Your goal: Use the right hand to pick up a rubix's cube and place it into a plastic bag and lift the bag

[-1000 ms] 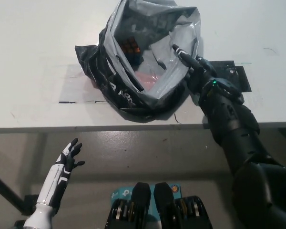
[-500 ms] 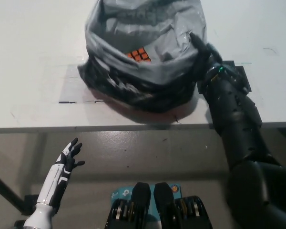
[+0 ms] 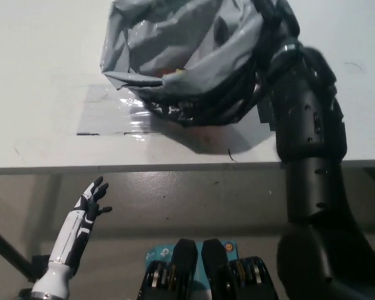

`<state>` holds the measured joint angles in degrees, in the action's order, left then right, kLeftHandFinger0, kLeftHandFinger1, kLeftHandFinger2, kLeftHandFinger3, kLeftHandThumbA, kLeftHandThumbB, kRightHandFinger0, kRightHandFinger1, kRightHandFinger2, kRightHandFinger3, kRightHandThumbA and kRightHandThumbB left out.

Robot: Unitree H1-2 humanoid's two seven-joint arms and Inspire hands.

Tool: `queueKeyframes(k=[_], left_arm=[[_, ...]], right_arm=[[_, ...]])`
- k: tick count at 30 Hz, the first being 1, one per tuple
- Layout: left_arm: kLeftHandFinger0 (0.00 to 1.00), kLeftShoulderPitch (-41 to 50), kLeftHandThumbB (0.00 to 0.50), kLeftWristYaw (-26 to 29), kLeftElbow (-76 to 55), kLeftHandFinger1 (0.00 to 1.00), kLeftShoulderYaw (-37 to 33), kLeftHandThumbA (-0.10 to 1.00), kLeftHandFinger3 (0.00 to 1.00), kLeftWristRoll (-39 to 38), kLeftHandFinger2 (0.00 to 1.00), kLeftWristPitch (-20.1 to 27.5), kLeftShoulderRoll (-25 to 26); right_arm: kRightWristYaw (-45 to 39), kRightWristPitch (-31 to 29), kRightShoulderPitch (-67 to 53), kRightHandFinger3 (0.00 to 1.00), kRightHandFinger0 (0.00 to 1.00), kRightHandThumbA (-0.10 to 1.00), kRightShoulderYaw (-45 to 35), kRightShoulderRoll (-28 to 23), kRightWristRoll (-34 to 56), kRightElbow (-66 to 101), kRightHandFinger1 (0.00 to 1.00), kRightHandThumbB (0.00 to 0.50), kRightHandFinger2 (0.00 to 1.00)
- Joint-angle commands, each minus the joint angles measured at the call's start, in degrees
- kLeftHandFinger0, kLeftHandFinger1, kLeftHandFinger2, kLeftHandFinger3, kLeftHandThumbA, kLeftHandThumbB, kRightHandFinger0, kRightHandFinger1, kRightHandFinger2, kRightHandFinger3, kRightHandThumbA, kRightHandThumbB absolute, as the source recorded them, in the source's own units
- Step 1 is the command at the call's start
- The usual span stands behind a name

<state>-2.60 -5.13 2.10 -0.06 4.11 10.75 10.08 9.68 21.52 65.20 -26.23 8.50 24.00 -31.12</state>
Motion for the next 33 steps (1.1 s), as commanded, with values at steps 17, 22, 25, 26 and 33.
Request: queueKeyframes(k=[17, 22, 25, 26, 33], left_arm=[[0.86, -1.3, 0.174, 0.0, -2.0, 1.00, 0.2, 1.00, 1.00, -0.6, 1.00, -0.1, 0.1], [0.85, -1.2, 0.187, -0.1, -2.0, 1.00, 0.1, 1.00, 1.00, -0.6, 1.00, 0.0, 0.1], [0.86, -1.1, 0.188, -0.3, -2.0, 1.00, 0.0, 1.00, 1.00, -0.7, 1.00, 0.0, 0.1], [0.86, -1.1, 0.189, -0.3, -2.0, 1.00, -0.1, 1.00, 1.00, -0.8, 1.00, 0.1, 0.1], [0.87, -1.0, 0.164, -0.6, -2.3, 1.00, -0.2, 1.00, 1.00, -0.9, 1.00, 0.2, 0.2]], right_arm=[[4.4, 3.7, 32.4, 1.00, 0.00, -0.10, -5.3, -4.3, 10.5, -6.6, 0.30, 0.047, 0.73], [3.5, 3.8, 30.6, 1.00, 0.00, -0.10, -4.6, -4.4, 10.0, -5.6, 0.31, 0.037, 0.71], [3.7, 4.0, 28.9, 1.00, 0.00, -0.10, -4.3, -4.2, 9.8, -5.6, 0.31, 0.033, 0.70], [4.1, 3.7, 28.3, 1.00, 0.00, -0.10, -4.5, -4.0, 9.9, -5.9, 0.31, 0.038, 0.71], [2.2, -1.5, 22.7, 1.00, 0.00, -0.10, -3.8, -3.6, 8.5, -11.8, 0.25, 0.047, 0.73]])
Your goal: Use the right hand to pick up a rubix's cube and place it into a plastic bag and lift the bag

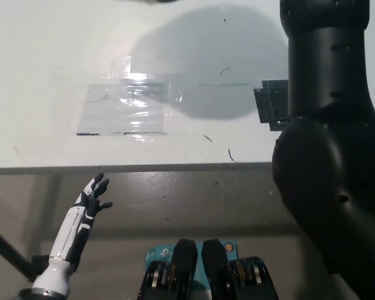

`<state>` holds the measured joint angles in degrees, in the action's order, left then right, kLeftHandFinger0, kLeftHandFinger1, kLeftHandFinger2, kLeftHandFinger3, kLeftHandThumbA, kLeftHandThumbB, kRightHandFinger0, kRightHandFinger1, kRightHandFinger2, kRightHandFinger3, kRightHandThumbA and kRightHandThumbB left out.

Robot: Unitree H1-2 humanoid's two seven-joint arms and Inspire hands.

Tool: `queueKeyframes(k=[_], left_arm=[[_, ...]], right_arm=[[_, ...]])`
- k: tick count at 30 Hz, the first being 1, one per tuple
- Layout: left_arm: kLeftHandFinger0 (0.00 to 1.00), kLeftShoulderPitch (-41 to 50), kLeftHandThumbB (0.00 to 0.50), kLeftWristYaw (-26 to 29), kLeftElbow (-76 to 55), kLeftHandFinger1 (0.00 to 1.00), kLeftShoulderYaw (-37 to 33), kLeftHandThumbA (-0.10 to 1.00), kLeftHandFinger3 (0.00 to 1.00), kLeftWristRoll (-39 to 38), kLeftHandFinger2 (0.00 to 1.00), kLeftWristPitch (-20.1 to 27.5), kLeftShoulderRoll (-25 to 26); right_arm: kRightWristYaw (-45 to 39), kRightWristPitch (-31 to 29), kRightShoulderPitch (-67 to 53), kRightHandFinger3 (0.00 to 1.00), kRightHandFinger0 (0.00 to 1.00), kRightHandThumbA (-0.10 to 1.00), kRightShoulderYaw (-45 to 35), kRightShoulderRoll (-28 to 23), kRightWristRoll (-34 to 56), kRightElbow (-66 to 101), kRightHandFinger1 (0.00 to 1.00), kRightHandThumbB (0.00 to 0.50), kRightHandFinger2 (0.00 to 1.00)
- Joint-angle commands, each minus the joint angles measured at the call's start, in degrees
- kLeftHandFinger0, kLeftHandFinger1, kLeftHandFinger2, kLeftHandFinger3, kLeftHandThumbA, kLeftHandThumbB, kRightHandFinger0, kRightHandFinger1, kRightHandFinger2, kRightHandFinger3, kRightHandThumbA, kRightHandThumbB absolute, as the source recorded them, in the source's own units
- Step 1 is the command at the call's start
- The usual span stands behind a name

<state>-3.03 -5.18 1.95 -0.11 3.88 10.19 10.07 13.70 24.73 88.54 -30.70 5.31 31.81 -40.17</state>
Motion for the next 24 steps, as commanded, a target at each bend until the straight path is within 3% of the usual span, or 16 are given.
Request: queueKeyframes(k=[1, 3, 4, 5, 9, 10, 12, 13, 14, 15, 16, 17, 19, 21, 22, 24], left_arm=[[0.87, -0.5, 0.161, -0.6, -2.2, 1.00, -0.2, 1.00, 1.00, -0.7, 1.00, 0.6, 0.3], [0.87, -0.3, 0.173, -0.5, -2.4, 1.00, -0.2, 1.00, 1.00, -0.7, 1.00, 0.4, 0.3], [0.87, -0.2, 0.182, -0.4, -2.4, 1.00, -0.2, 1.00, 1.00, -0.5, 1.00, 0.5, 0.3], [0.87, -0.2, 0.184, -0.3, -2.1, 1.00, -0.3, 1.00, 1.00, -0.2, 1.00, 0.9, 0.3], [0.86, -0.2, 0.182, -0.3, -2.1, 1.00, -0.3, 1.00, 1.00, 0.0, 1.00, 1.2, 0.3], [0.87, -0.2, 0.181, -0.3, -2.1, 1.00, -0.3, 1.00, 1.00, -0.1, 1.00, 1.2, 0.3], [0.87, -0.2, 0.181, -0.3, -2.1, 1.00, -0.3, 1.00, 1.00, -0.1, 1.00, 1.2, 0.3], [0.87, -0.2, 0.181, -0.3, -2.1, 1.00, -0.3, 1.00, 1.00, -0.1, 1.00, 1.2, 0.3], [0.87, -0.4, 0.188, -0.3, -2.3, 1.00, -0.3, 1.00, 1.00, -0.1, 1.00, 0.7, 0.3], [0.87, -0.4, 0.191, -0.3, -2.5, 1.00, -0.3, 1.00, 1.00, -0.2, 1.00, 0.3, 0.2], [0.87, -0.5, 0.191, -0.3, -2.6, 1.00, -0.3, 1.00, 1.00, -0.2, 1.00, 0.0, 0.1], [0.88, -0.4, 0.184, -0.4, -2.7, 1.00, -0.3, 1.00, 1.00, -0.5, 1.00, -0.1, 0.0], [0.88, -0.4, 0.183, -0.4, -2.7, 1.00, -0.5, 1.00, 1.00, -0.3, 1.00, 0.3, 0.0], [0.88, -0.4, 0.179, -0.5, -2.6, 1.00, -0.6, 1.00, 1.00, -0.3, 1.00, 0.6, 0.1], [0.88, -0.4, 0.179, -0.5, -2.6, 1.00, -0.6, 1.00, 1.00, -0.3, 1.00, 0.6, 0.2], [0.87, -0.5, 0.171, -0.5, -2.6, 1.00, -0.7, 1.00, 1.00, 0.0, 1.00, 0.9, 0.3]], right_arm=[[-1.7, -5.3, -1.3, 1.00, 0.00, -0.10, 0.7, -0.4, 0.4, -4.0, 0.24, 0.049, 0.72], [-1.0, -7.0, -3.0, 1.00, 0.00, -0.10, 0.7, -0.2, -0.2, -7.6, 0.19, 0.048, 0.72], [-1.2, -7.7, -3.5, 1.00, 0.00, -0.10, 0.8, -0.3, -0.4, -9.4, 0.17, 0.022, 0.71], [-2.4, -11.1, -4.5, 1.00, 0.00, -0.10, 0.9, -0.7, -1.0, -15.1, 0.15, 0.017, 0.70], [-3.8, -14.8, -5.3, 1.00, 0.00, -0.10, 0.2, -1.3, -0.5, -22.6, 0.18, 0.028, 0.68], [-4.2, -16.4, -5.8, 0.83, 0.00, -0.10, 0.1, -1.6, -0.6, -26.3, 0.16, 0.055, 0.67], [-4.6, -17.7, -5.9, 0.82, 0.00, -0.10, 0.2, -1.9, -0.8, -29.0, 0.16, 0.056, 0.67], [-4.7, -17.9, -5.8, 0.82, 0.00, -0.10, 0.2, -2.0, -0.7, -29.3, 0.16, 0.056, 0.67], [-4.7, -18.5, -5.7, 0.99, 0.00, -0.10, 0.4, -2.1, -0.9, -31.0, 0.18, 0.047, 0.70], [-4.8, -19.0, -5.9, 0.89, 0.00, -0.10, 0.5, -2.1, -1.0, -32.1, 0.18, 0.051, 0.70], [-4.9, -19.5, -5.9, 0.89, 0.00, -0.10, 0.5, -2.1, -1.1, -32.9, 0.18, 0.051, 0.70], [-5.0, -20.2, -6.0, 0.78, 0.00, -0.10, 0.4, -2.0, -0.9, -34.0, 0.18, 0.062, 0.71], [-4.4, -20.7, -5.9, 0.74, 0.00, -0.10, 0.3, -2.1, -0.9, -35.3, 0.17, 0.079, 0.71], [-4.6, -21.7, -5.7, 0.46, 0.00, -0.10, 0.4, -2.0, -1.0, -36.2, 0.16, 0.087, 0.68], [-4.8, -22.0, -5.7, 0.43, 0.00, -0.10, 0.4, -2.0, -0.9, -36.4, 0.15, 0.092, 0.68], [-4.8, -22.5, -5.4, 0.47, 0.00, -0.10, 1.0, -2.2, -1.4, -36.6, 0.17, 0.103, 0.70]])
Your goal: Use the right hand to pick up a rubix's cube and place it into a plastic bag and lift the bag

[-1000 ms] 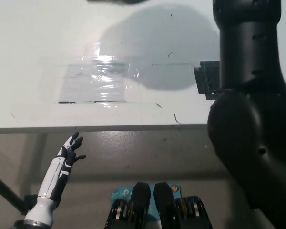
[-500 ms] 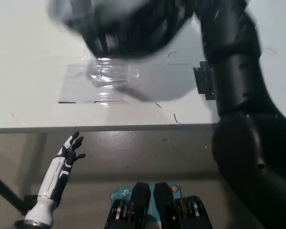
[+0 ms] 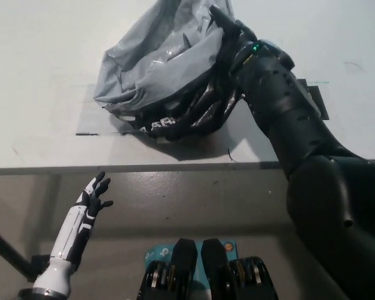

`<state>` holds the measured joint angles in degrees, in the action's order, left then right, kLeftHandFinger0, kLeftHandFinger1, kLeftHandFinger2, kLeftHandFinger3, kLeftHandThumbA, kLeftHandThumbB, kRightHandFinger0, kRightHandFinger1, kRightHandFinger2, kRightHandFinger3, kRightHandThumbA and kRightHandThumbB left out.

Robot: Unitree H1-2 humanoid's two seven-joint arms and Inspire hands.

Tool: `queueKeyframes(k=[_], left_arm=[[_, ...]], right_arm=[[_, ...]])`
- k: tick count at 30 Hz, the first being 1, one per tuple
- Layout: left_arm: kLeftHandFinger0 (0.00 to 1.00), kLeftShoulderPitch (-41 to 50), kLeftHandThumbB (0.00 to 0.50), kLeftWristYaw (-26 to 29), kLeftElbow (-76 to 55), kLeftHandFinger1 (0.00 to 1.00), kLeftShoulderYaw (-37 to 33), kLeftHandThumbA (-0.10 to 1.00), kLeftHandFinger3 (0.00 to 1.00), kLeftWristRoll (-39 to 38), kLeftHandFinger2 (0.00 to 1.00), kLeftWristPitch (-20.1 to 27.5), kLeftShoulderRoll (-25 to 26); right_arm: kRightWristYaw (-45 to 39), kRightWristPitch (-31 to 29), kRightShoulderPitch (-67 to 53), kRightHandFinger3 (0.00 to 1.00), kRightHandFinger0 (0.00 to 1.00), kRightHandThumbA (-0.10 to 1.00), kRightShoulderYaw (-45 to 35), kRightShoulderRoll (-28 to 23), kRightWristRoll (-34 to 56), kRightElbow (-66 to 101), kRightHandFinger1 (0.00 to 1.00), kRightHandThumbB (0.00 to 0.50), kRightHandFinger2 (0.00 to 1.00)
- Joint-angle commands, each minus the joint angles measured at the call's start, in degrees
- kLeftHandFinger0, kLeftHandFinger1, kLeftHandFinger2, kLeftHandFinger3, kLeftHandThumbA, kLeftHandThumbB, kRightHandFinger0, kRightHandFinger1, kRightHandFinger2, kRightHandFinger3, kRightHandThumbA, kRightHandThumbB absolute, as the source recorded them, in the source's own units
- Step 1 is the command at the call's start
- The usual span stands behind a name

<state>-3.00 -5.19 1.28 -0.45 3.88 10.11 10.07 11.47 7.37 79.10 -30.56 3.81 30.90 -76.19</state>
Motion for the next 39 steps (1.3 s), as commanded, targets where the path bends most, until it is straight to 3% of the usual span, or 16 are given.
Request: queueKeyframes(k=[1, 2, 3, 4, 5, 6, 7, 9, 10, 12, 14, 19, 34, 39], left_arm=[[0.87, -0.6, 0.177, -0.5, -1.9, 1.00, -0.4, 1.00, 1.00, 0.0, 1.00, 1.0, 0.4], [0.87, -0.6, 0.177, -0.5, -1.9, 1.00, -0.4, 1.00, 1.00, 0.1, 1.00, 1.0, 0.4], [0.87, -0.6, 0.179, -0.5, -2.1, 1.00, -0.4, 1.00, 1.00, 0.0, 1.00, 0.7, 0.4], [0.87, -0.6, 0.178, -0.6, -2.2, 1.00, -0.4, 1.00, 1.00, -0.1, 1.00, 0.5, 0.4], [0.87, -0.6, 0.177, -0.6, -2.2, 1.00, -0.4, 1.00, 1.00, -0.1, 1.00, 0.5, 0.5], [0.88, -0.6, 0.179, -0.7, -2.3, 1.00, -0.4, 1.00, 1.00, -0.2, 1.00, 0.4, 0.5], [0.89, -0.5, 0.180, -0.7, -2.2, 1.00, -0.4, 1.00, 1.00, -0.2, 1.00, 0.5, 0.5], [0.88, -0.6, 0.181, -0.5, -2.0, 1.00, -0.5, 1.00, 1.00, 0.1, 1.00, 0.8, 0.5], [0.88, -0.6, 0.181, -0.5, -1.9, 1.00, -0.5, 1.00, 1.00, 0.1, 1.00, 0.8, 0.5], [0.89, -0.7, 0.184, -0.6, -1.9, 1.00, -0.5, 1.00, 1.00, 0.0, 1.00, 0.6, 0.4], [0.88, -0.7, 0.183, -0.5, -1.9, 1.00, -0.5, 1.00, 1.00, 0.2, 1.00, 0.7, 0.5], [0.87, -0.7, 0.177, -0.6, -2.0, 1.00, -0.7, 1.00, 1.00, 0.5, 1.00, 0.6, 0.5], [0.89, -0.7, 0.153, -1.4, -2.3, 1.00, -0.9, 1.00, 1.00, -0.5, 1.00, 0.1, 0.6], [0.90, -1.1, 0.151, -1.5, -1.7, 1.00, -1.1, 1.00, 1.00, -0.4, 1.00, 0.8, 0.5]], right_arm=[[-2.2, -5.5, 4.2, 0.48, 0.00, -0.10, 2.2, -0.9, -2.0, -0.6, 0.21, 0.121, 0.73], [-1.9, -5.6, 4.3, 0.48, 0.00, -0.10, 3.1, -1.0, -2.9, -0.7, 0.21, 0.121, 0.73], [-0.2, -5.9, 4.6, 0.47, 0.05, 0.02, 7.5, -1.4, -7.6, -0.6, 0.32, 0.151, 0.83], [0.7, -6.2, 4.8, 0.47, 0.05, 0.12, 10.6, -1.7, -10.5, -0.5, 0.35, 0.156, 0.83], [0.5, -6.2, 4.9, 0.85, 0.30, 0.28, 12.6, -1.9, -12.1, -0.2, 0.65, 0.193, 1.00], [-0.6, -6.1, 5.1, 1.00, 0.68, 0.46, 15.8, -2.3, -14.2, 0.2, 1.00, 0.240, 1.00], [-2.5, -6.5, 5.2, 1.00, 1.00, 0.59, 20.5, -3.0, -17.7, 1.1, 1.00, 0.257, 1.00], [-3.0, -6.9, 5.4, 1.00, 1.00, 0.68, 25.0, -3.6, -20.7, 2.2, 1.00, 0.297, 1.00], [-2.7, -6.3, 5.5, 1.00, 1.00, 0.74, 28.5, -4.3, -23.6, 4.0, 1.00, 0.356, 1.00], [-1.2, -3.9, 5.7, 1.00, 1.00, 0.76, 35.0, -5.7, -28.7, 8.4, 1.00, 0.416, 1.00], [-0.9, -3.0, 5.7, 1.00, 1.00, 0.70, 36.5, -6.3, -29.1, 10.3, 1.00, 0.414, 1.00], [-0.6, 3.3, 5.0, 1.00, 1.00, 0.71, 42.7, -9.1, -33.1, 18.3, 1.00, 0.418, 1.00], [-4.8, 17.3, 1.0, 1.00, 1.00, 0.94, 51.9, -18.2, -41.7, 38.4, 1.00, 0.462, 1.00], [-3.8, 16.5, -2.1, 1.00, 1.00, 1.00, 49.1, -21.1, -42.8, 47.3, 1.00, 0.441, 1.00]])
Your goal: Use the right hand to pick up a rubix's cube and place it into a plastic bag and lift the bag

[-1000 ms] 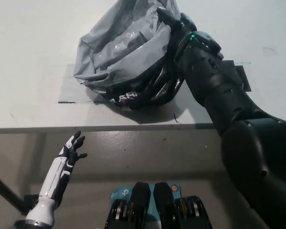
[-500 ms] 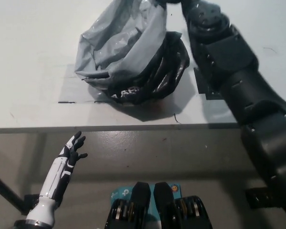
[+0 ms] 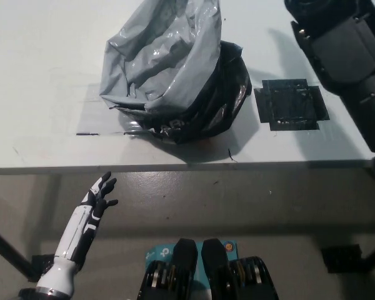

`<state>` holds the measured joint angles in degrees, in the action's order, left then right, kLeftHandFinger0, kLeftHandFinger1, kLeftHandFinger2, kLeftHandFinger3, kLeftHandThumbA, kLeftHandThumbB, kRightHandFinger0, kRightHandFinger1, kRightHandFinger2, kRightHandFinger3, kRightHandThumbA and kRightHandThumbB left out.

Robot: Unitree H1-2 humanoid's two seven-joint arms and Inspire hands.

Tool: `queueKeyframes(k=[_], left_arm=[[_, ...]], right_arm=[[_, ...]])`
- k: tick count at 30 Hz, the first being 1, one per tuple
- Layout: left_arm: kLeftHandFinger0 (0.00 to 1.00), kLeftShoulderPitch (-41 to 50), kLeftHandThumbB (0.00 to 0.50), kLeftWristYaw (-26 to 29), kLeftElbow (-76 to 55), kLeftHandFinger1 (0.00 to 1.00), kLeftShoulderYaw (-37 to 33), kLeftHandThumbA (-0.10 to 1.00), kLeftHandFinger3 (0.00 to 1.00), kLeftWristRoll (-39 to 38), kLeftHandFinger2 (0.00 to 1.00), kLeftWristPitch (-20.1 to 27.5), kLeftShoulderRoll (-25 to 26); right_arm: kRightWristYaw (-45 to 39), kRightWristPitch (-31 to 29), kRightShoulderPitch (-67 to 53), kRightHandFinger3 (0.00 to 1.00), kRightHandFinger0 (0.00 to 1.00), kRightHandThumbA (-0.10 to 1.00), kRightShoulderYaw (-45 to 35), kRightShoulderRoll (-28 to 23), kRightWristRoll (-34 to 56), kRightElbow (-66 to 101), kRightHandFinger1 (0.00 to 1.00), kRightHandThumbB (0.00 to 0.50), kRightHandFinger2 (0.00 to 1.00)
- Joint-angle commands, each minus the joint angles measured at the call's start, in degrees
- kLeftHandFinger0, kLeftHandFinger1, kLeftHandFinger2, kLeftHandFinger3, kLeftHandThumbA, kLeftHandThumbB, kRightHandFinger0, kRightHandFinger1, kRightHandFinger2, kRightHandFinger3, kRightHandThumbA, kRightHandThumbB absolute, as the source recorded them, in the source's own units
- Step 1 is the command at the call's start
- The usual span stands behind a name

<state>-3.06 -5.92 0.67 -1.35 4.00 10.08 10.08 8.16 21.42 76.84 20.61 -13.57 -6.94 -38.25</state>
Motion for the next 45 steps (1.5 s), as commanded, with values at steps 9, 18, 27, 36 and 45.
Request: queueKeyframes(k=[9, 18, 27, 36, 45], left_arm=[[0.89, -4.3, 0.189, -0.2, -1.0, 1.00, 0.5, 1.00, 1.00, -0.4, 1.00, -0.9, 0.9], [0.96, -10.2, 0.228, 0.4, 1.4, 1.00, 1.9, 1.00, 1.00, -2.0, 1.00, -0.5, 1.2], [1.00, -13.7, 0.215, 0.5, 2.0, 1.00, 2.2, 1.00, 1.00, -1.4, 1.00, -1.8, 1.9], [1.00, -12.2, 0.203, 0.0, 2.2, 1.00, 1.8, 1.00, 1.00, -1.2, 1.00, -0.1, 1.9], [1.00, -4.4, 0.232, -0.4, 1.1, 1.00, 0.5, 1.00, 1.00, -1.0, 1.00, 1.3, 0.9]], right_arm=[[-1.1, 4.4, -7.9, 1.00, 1.00, 1.00, -11.1, -13.2, -7.0, 41.6, 1.00, 0.406, 1.00], [0.1, -9.9, -30.2, 1.00, 1.00, 1.00, -24.0, -15.2, 2.6, 77.0, 1.00, 0.302, 1.00], [4.9, -28.2, -53.2, 1.00, 1.00, 0.93, -25.0, -8.4, 8.0, 89.7, 1.00, 0.255, 1.00], [4.5, -41.1, -66.0, 1.00, 1.00, 1.00, -17.4, 1.9, 5.1, 64.2, 1.00, 0.207, 1.00], [1.2, -42.9, -70.0, 1.00, 1.00, 1.00, -14.5, 3.5, 2.5, 38.3, 1.00, 0.163, 1.00]])
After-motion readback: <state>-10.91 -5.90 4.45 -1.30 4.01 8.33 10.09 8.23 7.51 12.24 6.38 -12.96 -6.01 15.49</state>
